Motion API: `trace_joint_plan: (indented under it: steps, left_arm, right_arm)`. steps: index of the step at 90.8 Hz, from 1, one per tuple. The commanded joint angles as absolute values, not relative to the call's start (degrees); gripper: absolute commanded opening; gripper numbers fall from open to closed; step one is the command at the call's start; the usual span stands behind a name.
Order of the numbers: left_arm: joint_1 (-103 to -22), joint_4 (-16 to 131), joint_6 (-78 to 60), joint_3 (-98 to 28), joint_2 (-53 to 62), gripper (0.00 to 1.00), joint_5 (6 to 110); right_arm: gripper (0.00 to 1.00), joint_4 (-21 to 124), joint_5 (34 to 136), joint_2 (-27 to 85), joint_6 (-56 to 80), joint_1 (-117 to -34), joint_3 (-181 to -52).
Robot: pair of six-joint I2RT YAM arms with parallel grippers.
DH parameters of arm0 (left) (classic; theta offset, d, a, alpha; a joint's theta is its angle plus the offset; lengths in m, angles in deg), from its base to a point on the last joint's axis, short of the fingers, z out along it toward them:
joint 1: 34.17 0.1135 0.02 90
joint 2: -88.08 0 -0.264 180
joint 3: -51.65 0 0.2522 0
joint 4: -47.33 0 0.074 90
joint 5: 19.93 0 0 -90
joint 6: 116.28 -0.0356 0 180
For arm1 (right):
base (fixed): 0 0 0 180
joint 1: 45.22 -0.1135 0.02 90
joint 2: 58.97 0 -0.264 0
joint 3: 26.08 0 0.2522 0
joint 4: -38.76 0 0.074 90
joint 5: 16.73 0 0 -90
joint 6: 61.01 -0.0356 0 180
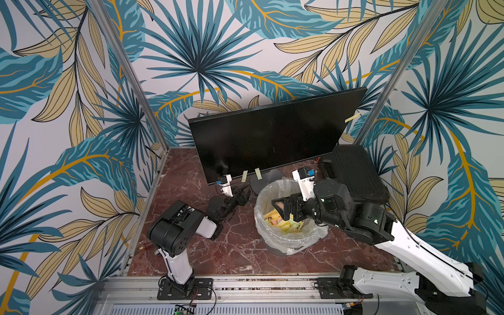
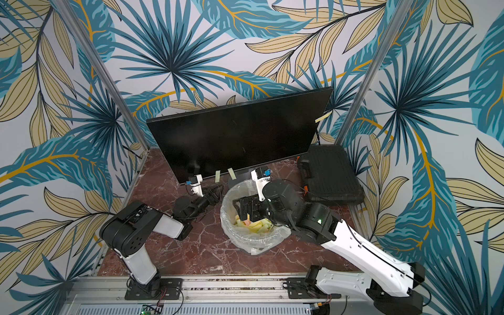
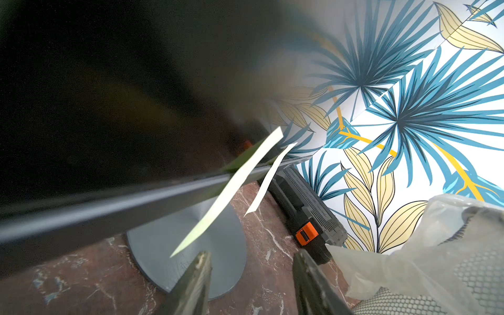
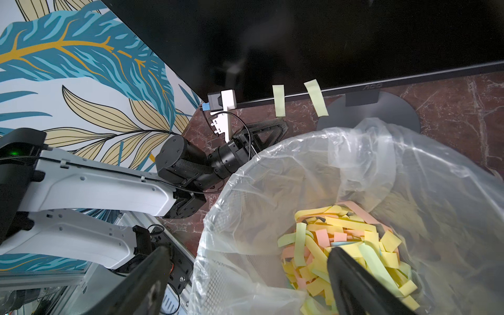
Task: Remove the sticky note from the monitor
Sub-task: Tear off the sticky note from the monitor.
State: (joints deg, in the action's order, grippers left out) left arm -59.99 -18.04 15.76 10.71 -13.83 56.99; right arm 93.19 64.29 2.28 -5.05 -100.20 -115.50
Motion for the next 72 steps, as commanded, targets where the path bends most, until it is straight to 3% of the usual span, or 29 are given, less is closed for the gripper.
trace_joint_plan:
  steps: [1, 21, 31, 34, 41, 47, 72]
  left_arm:
    - [-59.1, -19.7, 16.5, 8.9, -14.1, 0.47, 55.8]
    - [-58.6, -19.7, 17.2, 8.8, -14.5, 0.30, 54.8]
    - [-58.6, -19.6, 17.7, 9.1, -14.7, 0.27, 54.4]
    - [-58.6, -19.6, 17.9, 9.2, -14.7, 0.32, 54.2]
    - [-58.6, -19.4, 18.4, 9.9, -14.7, 0.56, 53.6]
    - [-58.5, -19.5, 18.9, 11.0, -14.6, 0.66, 53.6]
    - [-58.6, -19.7, 16.4, 15.5, -13.7, 0.73, 56.0]
  right_arm:
    - [0.93, 94.4, 63.3, 2.0, -4.7, -100.1, -116.4]
    - [0.93, 94.4, 63.3, 2.0, -4.8, -100.1, -116.1]
    - [0.93, 94.3, 63.3, 2.0, -4.8, -100.1, -116.0]
    - [0.93, 94.2, 63.3, 2.0, -4.8, -100.1, -116.1]
    - [0.93, 94.1, 63.4, 2.1, -4.8, -100.1, -116.0]
    - [0.93, 94.1, 63.3, 2.0, -4.8, -100.1, -116.0]
    - [0.93, 93.5, 63.6, 2.3, -4.8, -100.0, -115.6]
